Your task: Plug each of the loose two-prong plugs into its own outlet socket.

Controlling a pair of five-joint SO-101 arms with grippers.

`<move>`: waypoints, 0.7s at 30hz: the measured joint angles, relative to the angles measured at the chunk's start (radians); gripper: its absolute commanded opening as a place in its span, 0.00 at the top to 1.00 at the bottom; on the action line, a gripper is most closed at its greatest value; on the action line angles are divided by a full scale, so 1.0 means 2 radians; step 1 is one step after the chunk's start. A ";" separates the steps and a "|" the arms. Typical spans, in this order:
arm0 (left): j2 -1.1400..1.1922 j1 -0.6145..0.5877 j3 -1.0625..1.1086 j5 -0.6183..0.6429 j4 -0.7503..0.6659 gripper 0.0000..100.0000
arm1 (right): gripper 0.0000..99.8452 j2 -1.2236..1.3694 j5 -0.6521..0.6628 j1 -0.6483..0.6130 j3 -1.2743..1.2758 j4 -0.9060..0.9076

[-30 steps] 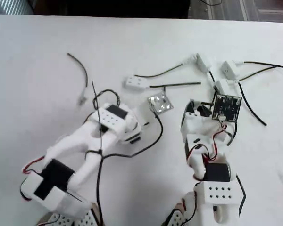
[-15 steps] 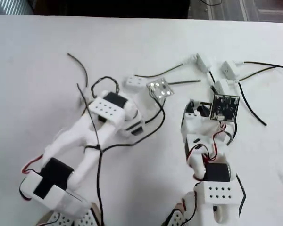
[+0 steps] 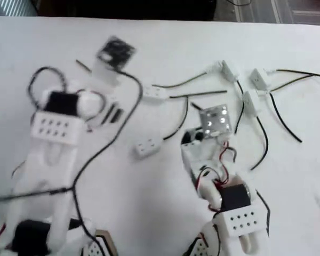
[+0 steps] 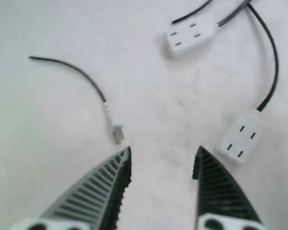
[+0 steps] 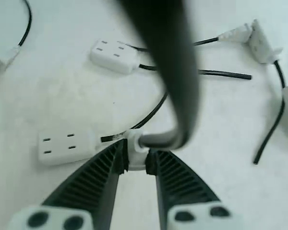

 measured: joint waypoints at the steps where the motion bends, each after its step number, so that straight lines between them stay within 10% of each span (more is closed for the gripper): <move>1: -0.026 -0.016 0.015 0.009 0.002 0.82 | 0.98 0.000 0.002 -0.012 -0.004 0.010; 21: -0.313 -0.199 0.438 0.081 -0.166 0.89 | 0.98 0.284 -0.056 -0.219 -0.156 0.028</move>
